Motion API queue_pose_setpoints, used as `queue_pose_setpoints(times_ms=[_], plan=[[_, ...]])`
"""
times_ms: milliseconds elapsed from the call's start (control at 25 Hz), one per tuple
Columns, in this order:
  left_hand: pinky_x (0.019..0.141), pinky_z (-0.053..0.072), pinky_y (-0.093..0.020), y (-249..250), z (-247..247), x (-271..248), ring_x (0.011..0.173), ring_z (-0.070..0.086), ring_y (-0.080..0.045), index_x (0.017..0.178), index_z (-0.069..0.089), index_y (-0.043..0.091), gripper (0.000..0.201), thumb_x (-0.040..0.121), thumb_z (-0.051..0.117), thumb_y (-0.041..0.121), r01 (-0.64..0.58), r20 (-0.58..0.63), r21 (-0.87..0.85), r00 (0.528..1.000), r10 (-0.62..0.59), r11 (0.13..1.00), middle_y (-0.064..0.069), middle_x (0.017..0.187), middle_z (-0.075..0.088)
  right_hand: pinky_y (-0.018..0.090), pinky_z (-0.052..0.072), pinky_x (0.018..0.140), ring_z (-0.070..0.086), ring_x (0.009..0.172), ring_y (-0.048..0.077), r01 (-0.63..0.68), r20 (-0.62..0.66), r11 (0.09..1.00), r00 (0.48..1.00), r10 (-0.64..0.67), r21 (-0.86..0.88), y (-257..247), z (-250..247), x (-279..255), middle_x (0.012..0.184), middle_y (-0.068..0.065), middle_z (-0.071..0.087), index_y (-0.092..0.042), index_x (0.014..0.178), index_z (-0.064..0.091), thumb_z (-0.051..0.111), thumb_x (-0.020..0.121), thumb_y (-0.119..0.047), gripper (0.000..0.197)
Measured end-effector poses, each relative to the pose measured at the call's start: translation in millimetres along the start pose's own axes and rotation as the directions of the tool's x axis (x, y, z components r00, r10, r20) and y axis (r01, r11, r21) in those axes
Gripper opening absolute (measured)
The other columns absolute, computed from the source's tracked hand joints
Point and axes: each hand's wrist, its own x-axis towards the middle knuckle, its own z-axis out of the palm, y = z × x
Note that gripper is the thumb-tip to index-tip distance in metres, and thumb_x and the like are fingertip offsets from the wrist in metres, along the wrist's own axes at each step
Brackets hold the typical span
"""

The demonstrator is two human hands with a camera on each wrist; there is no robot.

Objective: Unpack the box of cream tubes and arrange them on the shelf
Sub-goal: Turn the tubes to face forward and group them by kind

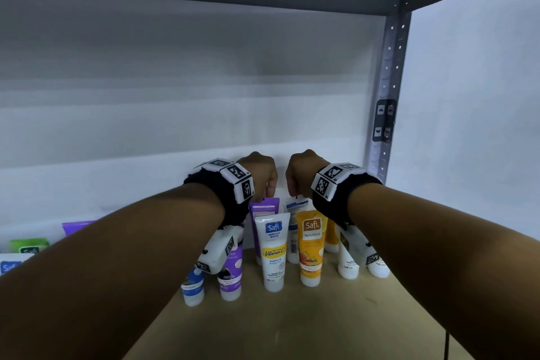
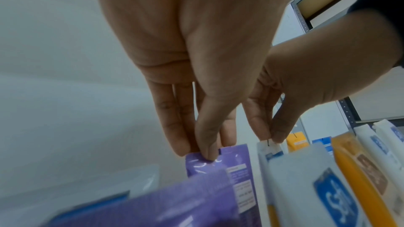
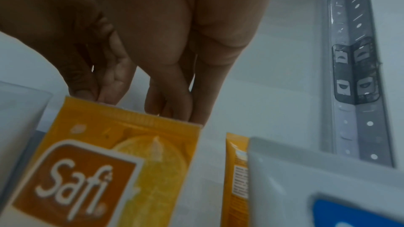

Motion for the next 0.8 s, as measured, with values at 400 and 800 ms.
queue_pose_setpoints(times_ms=[400,800], plan=[[0.074,0.053,-0.024,-1.1,1.7,2.6,0.076,0.065,-0.013,0.087,0.077,0.010,0.030,0.079,0.053,-0.006,0.016,-0.035,-0.022,0.999,-0.017,1.000,0.000,0.079,0.071,0.028,0.055,0.079,0.064,0.092,0.024,0.032,-0.024,0.999,0.999,-0.032,0.001,2.6,-4.0,-4.3,0.096,0.009,0.071,-0.008,0.086,0.077,0.060,0.080,0.003,0.022],[0.043,0.028,-0.020,15.2,17.0,11.6,0.054,0.043,-0.012,0.075,0.047,0.010,0.046,0.078,0.074,0.048,0.333,-0.185,0.033,0.928,-0.322,0.942,-0.002,0.062,0.046,0.025,0.049,0.061,0.063,0.070,0.020,-0.259,0.045,0.962,0.966,0.256,0.086,3.4,1.5,2.1,0.068,0.001,0.058,-0.016,0.064,0.047,0.079,0.072,-0.048,0.046]])
